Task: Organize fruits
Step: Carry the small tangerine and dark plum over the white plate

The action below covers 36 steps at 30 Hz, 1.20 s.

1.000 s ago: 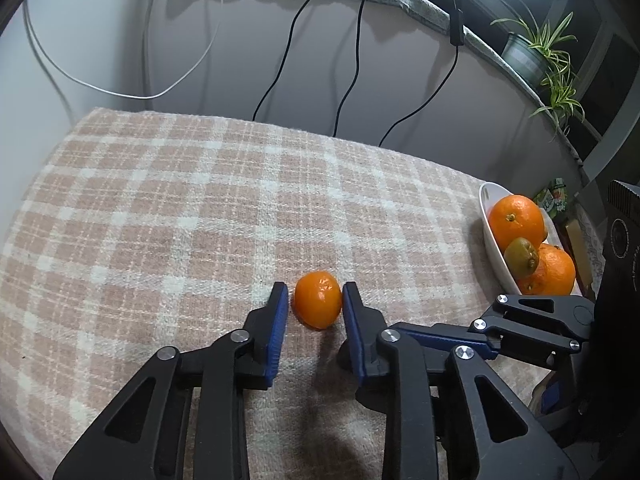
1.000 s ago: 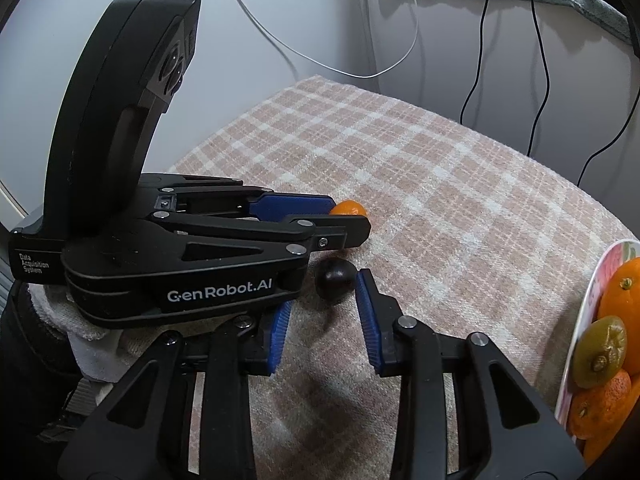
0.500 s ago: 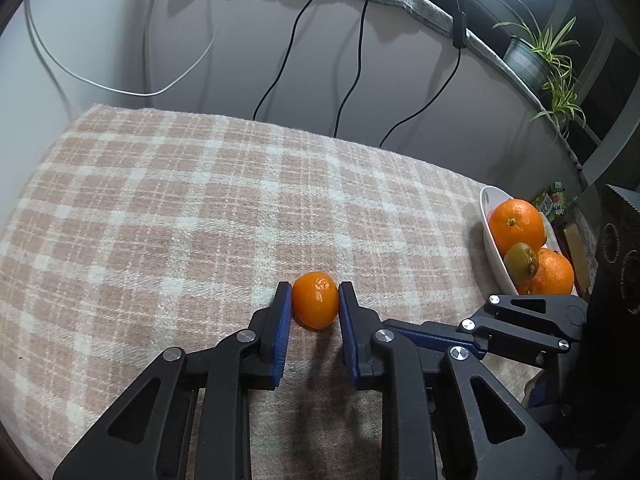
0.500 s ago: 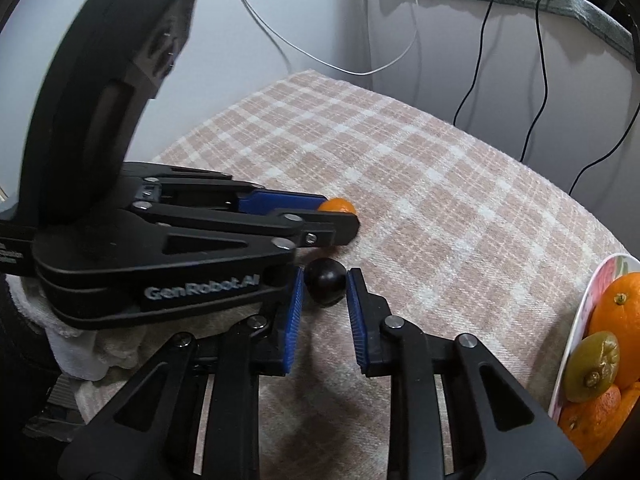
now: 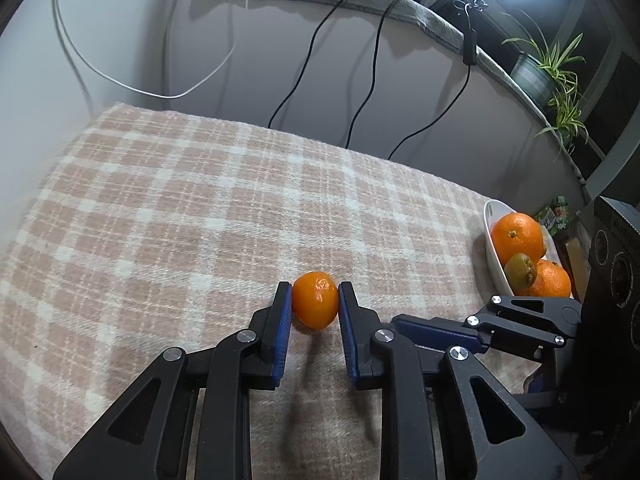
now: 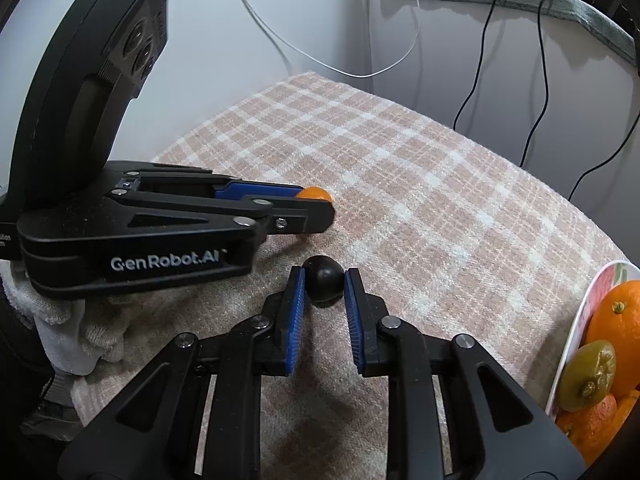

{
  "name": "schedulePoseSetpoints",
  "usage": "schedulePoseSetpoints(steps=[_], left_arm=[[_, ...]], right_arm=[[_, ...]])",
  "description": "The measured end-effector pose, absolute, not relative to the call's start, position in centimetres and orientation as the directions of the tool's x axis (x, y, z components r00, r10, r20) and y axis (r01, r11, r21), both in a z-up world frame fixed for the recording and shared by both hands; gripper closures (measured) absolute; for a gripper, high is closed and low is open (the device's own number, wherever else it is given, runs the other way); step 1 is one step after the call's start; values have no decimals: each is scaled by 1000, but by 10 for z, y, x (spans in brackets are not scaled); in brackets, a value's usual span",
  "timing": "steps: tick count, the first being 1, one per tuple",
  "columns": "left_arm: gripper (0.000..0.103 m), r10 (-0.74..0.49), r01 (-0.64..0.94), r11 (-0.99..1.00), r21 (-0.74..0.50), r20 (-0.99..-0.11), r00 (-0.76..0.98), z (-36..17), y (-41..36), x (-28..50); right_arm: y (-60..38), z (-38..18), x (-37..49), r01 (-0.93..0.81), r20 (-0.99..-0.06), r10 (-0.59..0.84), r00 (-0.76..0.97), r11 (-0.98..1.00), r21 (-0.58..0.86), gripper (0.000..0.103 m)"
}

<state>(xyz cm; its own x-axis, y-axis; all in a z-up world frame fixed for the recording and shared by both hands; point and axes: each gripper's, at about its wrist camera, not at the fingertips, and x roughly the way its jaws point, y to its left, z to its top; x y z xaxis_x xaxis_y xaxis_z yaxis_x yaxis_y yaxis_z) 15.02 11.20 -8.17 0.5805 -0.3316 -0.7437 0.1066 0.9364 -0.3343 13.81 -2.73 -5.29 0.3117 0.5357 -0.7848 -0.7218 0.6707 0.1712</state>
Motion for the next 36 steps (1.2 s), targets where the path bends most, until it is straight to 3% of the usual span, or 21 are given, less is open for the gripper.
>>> schedulePoseSetpoints(steps=[18,36], left_arm=[[82,-342,156,936,-317,-703,623,-51,81,138],[82,-426,293,905,-309,-669,610,-30,-3,132]], right_arm=[[-99,-5,123,-663,-699,586,410,718,212,82],[-218,30,146,-531,-641,526,560,821,210,82]])
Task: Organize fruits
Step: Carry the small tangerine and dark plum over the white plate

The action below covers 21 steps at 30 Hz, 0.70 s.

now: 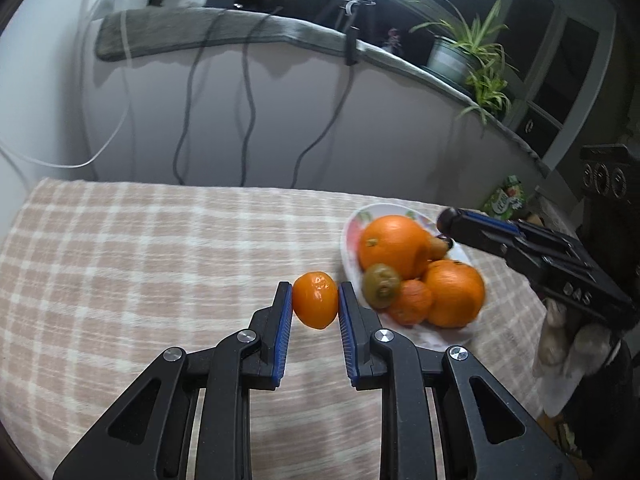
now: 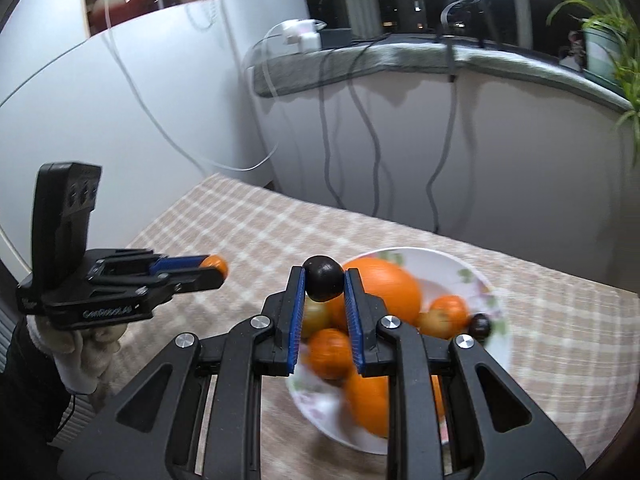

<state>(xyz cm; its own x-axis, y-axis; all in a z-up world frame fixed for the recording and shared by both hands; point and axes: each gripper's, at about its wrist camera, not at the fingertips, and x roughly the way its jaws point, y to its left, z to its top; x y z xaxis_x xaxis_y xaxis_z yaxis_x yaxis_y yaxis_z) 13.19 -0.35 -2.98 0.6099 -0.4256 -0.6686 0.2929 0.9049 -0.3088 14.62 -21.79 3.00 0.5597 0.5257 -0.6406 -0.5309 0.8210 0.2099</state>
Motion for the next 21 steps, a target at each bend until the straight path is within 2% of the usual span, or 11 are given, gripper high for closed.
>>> schedulePoseSetpoints(steps=[16,21], left_arm=[[82,-477,378,875,-301,-668,572,-23,-71,139],[82,-449,402,883,-241,-681,579,-20,-92,139]], right_arm=[[-283,21,177,-454,-663,461,590,868,200,82],[-289,15,184,-459,-674,467,573,864,208,82]])
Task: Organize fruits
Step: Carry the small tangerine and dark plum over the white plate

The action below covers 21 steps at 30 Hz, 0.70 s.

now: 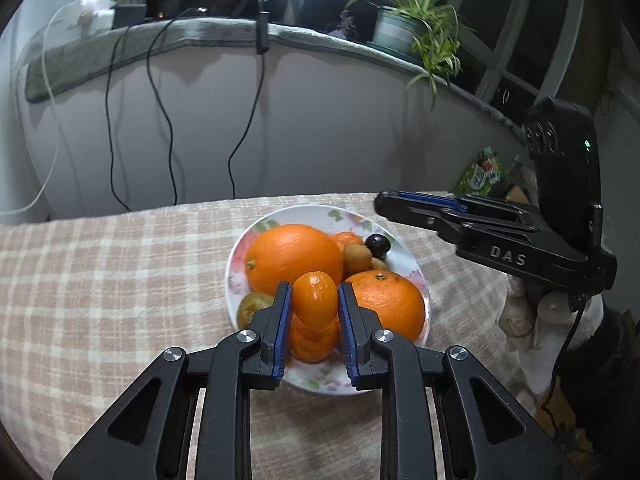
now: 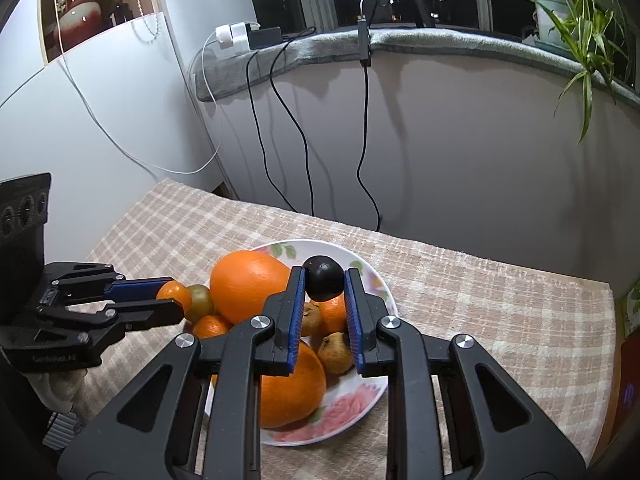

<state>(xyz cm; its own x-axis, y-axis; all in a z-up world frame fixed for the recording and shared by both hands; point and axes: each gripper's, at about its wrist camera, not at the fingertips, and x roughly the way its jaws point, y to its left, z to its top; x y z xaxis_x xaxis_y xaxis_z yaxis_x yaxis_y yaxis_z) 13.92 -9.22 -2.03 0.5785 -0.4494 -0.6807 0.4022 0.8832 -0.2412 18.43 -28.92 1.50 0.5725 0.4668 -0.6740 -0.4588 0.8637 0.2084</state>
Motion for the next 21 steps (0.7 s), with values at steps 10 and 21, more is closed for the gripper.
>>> schedulePoseSetpoints(steps=[10,21], left_arm=[[82,-396,429,893,-137,-691,605,-17,-121,140],[82,-375,441,893,-95,-700,608,-20,-134,140]], right_arm=[[-288,3,199,-471,-693,483,535,852,231,82],[-289,-7,208,-469,-707,496,504,845,258,82]])
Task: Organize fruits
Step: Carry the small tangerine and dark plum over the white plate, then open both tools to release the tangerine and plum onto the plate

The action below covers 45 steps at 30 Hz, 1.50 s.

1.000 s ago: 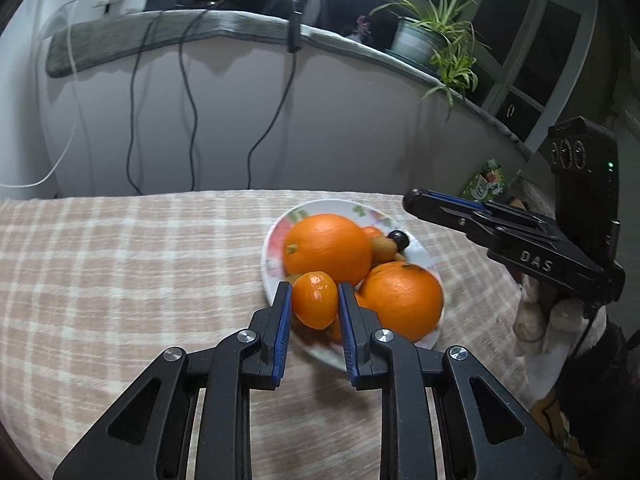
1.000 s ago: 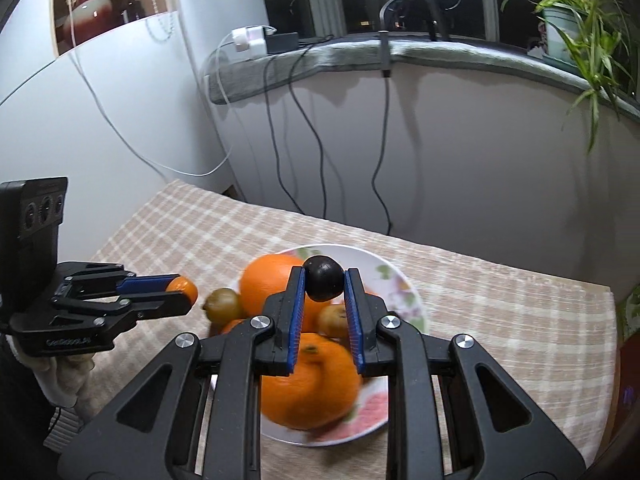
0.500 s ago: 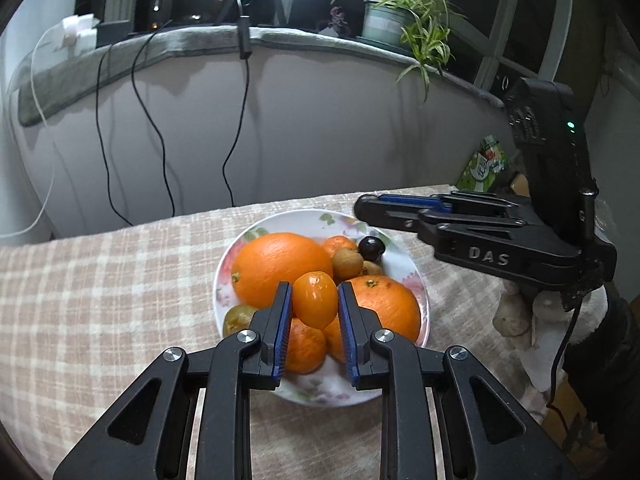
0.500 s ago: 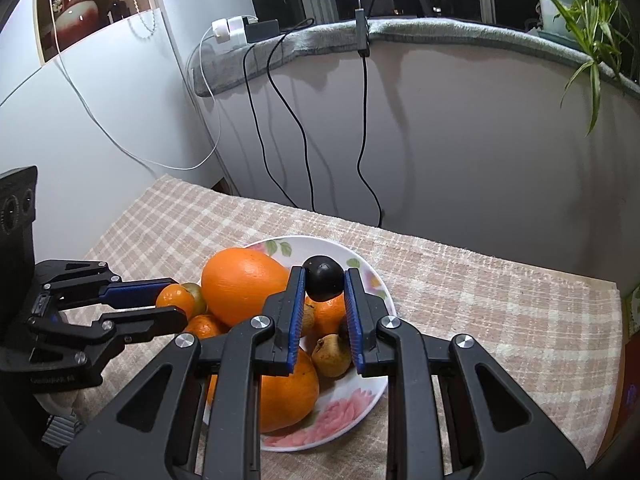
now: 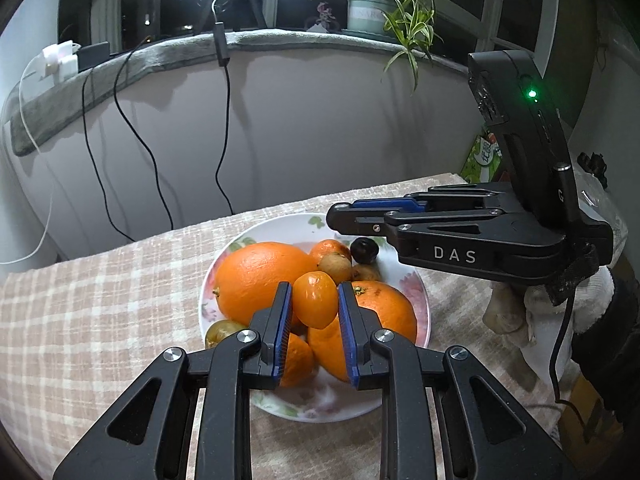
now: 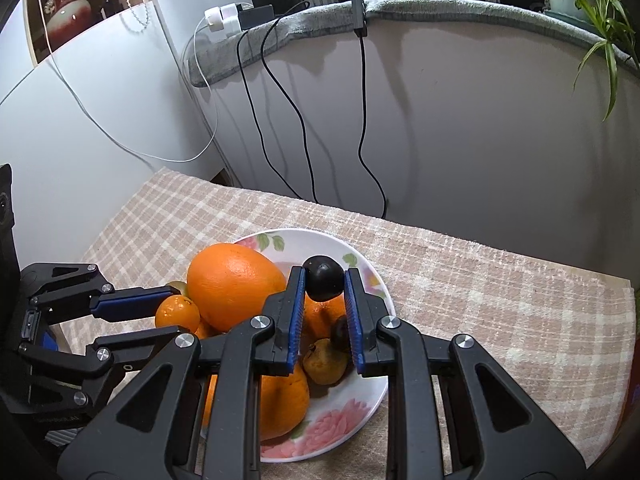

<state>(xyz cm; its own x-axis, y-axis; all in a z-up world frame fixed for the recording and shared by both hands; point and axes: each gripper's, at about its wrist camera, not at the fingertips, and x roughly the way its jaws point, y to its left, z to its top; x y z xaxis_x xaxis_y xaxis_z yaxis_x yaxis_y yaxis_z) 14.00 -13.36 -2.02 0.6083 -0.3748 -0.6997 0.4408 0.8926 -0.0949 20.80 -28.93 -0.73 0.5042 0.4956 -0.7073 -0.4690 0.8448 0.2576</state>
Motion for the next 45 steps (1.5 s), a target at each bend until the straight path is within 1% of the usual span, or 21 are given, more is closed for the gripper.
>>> schedulePoseSetpoints(steps=[13,17,18,19,20,21,25,27,29,31,32,33,35,36,38,39,40,42,44,45], left_arm=[[81,-374,448,890,-87,-701,607,-19,-134,142],[81,-374,449,890,-86,-702,606,-19,-134,142],[81,-374,449,889,-87,-702,606,-19,-134,142],[80,-375,449,889,-87,-703,605,-19,-134,142],[75,-374,450,889,-86,-703,605,-19,-134,142],[71,-374,450,889,-85,-702,606,-19,-134,142],[70,-373,450,889,-82,-700,609,-18,-135,141],[66,-372,449,890,-81,-699,610,-18,-135,141],[66,-371,448,891,-81,-700,611,-18,-135,141],[62,-368,444,892,-81,-701,611,-19,-135,141],[56,-367,443,893,-80,-700,612,-19,-134,141],[54,-367,442,893,-81,-699,614,-19,-134,141],[54,-367,443,893,-80,-699,613,-19,-134,141],[51,-366,442,893,-79,-699,614,-19,-134,141],[46,-365,440,894,-78,-697,617,-18,-134,140],[46,-365,440,895,-79,-696,619,-18,-134,139],[45,-364,439,895,-78,-695,619,-17,-134,139],[37,-363,437,896,-77,-694,622,-16,-133,137],[33,-358,428,900,-78,-691,627,-15,-132,136],[33,-357,425,902,-80,-692,628,-15,-131,135]], right_arm=[[-284,-7,209,-472,-710,490,505,846,248,82],[-283,-6,209,-470,-712,487,505,848,246,80],[-283,-6,209,-470,-713,485,506,848,243,78],[-283,-6,209,-470,-713,484,507,849,241,73],[-283,-6,209,-470,-712,486,507,848,244,67],[-283,-6,209,-470,-710,487,508,848,245,65],[-283,-5,209,-472,-709,487,510,847,243,64],[-283,-5,209,-472,-709,487,510,848,243,62],[-283,-5,210,-471,-709,486,510,848,242,58],[-284,-5,210,-470,-709,486,512,849,242,57],[-284,-5,209,-469,-709,485,512,849,243,56],[-285,-5,209,-468,-708,485,513,850,243,56],[-285,-4,208,-467,-708,483,516,851,241,50],[-285,-4,208,-466,-707,481,518,852,238,48],[-287,-3,207,-459,-704,477,526,856,237,39],[-288,-2,206,-455,-702,476,530,858,238,38],[-289,-1,206,-451,-700,475,533,860,240,34],[-291,1,204,-442,-696,473,541,863,243,29],[-293,3,202,-434,-691,474,546,865,250,22],[-294,4,200,-430,-690,473,549,867,253,21]])
